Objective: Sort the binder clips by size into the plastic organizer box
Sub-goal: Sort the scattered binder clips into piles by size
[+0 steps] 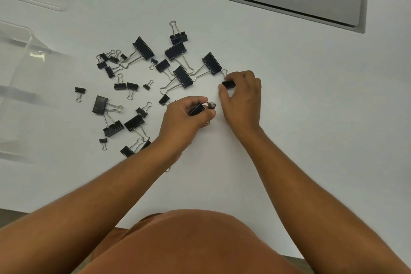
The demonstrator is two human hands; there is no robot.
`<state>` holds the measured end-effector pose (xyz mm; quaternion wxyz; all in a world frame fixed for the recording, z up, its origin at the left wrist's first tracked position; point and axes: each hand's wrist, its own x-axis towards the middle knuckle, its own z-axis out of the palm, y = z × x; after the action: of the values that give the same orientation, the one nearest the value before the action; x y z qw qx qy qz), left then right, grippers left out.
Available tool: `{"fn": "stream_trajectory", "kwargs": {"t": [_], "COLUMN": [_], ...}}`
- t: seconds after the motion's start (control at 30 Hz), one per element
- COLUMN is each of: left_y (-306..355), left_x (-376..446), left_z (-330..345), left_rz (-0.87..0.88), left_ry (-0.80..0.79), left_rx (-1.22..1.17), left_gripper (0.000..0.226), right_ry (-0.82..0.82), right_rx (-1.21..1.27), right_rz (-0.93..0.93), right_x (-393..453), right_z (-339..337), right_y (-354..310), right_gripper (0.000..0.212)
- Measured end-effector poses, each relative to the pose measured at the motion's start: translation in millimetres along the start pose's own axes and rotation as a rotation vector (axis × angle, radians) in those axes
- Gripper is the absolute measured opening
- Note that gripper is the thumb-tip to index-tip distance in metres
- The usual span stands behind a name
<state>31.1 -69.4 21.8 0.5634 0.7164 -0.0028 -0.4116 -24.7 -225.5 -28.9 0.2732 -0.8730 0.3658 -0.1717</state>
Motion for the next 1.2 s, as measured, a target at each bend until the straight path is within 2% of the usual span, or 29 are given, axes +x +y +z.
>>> {"fn": "stream_trajectory", "kwargs": {"t": [0.13,0.3,0.43,0.6,0.77,0.9,1.0,1.2], "left_y": [3.4,12.2,14.4,6.2,-4.1,-17.4,-28.7,-44.0], "left_x": [13.5,23.4,20.6,11.2,-9.7,-23.5,-33.6,-53.8], "left_z": [21.0,59.5,75.4,69.7,54.1,34.4,14.7,-27.6], "left_rz": [0.123,0.295,0.296,0.314,0.415,0.426,0.527,0.684], "left_ry": [-0.020,-0.055,-0.094,-0.119,-0.125,-0.131,-0.104,-0.043], "left_rx": [0.245,0.576,0.641,0.686,0.694,0.691,0.763,0.845], "left_gripper": [0.039,0.042,0.057,0.061,0.059,0.058,0.050,0.025], "right_ry": [-0.029,-0.040,-0.027,-0.115,-0.161,-0.122,-0.166,-0.140], "right_rx": [0.049,0.119,0.243,0.071,-0.122,-0.139,-0.171,-0.145], "right_rz": [0.022,0.070,0.080,-0.057,-0.178,-0.353,-0.439,-0.437], "right_x": [-25.6,-57.9,-72.7,-67.5,-55.4,-49.2,-35.3,2.4], "right_z": [-24.4,-55.7,-63.4,-43.0,-29.7,-22.8,-29.5,-61.4], "right_y": [21.6,49.1,47.4,43.0,45.0,52.0,61.7,95.5], "right_gripper": [0.019,0.037,0.057,0.068,0.049,0.034,0.032,0.028]}}
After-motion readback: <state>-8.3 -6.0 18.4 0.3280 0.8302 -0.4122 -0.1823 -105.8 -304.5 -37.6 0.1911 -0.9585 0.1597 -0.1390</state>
